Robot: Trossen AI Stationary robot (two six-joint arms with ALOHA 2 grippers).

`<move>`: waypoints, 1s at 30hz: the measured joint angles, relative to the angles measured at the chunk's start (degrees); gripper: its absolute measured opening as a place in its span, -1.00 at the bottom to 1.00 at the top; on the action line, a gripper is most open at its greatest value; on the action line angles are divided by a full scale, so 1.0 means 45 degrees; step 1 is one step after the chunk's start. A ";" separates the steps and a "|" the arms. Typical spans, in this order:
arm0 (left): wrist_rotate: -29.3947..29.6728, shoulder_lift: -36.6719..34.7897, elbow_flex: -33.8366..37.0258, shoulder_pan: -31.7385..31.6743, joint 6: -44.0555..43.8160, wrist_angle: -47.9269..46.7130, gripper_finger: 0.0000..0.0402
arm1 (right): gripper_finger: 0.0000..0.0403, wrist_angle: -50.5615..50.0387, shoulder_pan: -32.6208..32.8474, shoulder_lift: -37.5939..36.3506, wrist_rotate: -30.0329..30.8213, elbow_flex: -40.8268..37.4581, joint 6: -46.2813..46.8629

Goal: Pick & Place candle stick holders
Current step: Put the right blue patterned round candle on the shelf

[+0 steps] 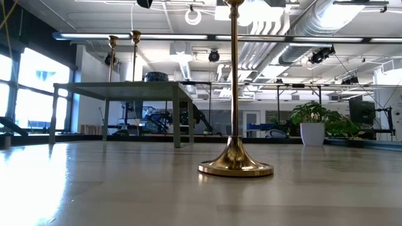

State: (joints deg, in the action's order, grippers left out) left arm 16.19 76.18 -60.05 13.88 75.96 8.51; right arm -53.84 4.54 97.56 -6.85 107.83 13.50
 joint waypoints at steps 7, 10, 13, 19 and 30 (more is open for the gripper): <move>-0.0157 0.0001 0.0000 -0.0002 -0.0015 0.0031 0.38 | 0.45 0.0014 0.0000 0.0000 -0.0058 0.0000 0.0000; -0.0157 0.0001 0.0000 -0.0002 -0.0015 0.0139 0.38 | 0.45 0.0029 0.0000 0.0000 -0.0046 0.0000 0.0000; -0.0157 0.0001 0.0000 -0.0002 -0.0015 0.0230 0.38 | 0.45 0.0029 0.0000 0.0000 -0.0044 0.0000 0.0000; -0.0241 -0.0001 0.0000 -0.0002 -0.0005 0.0280 0.38 | 0.45 0.0029 0.0000 0.0000 -0.0134 0.0000 0.0015; -0.0089 0.0609 0.0016 -0.0002 0.0345 0.1196 0.38 | 0.45 0.0013 0.0000 -0.0005 -0.0151 0.0000 0.0039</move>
State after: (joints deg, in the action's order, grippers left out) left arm 15.79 78.92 -59.98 13.87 77.52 13.89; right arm -53.79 4.54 97.54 -7.53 107.83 13.67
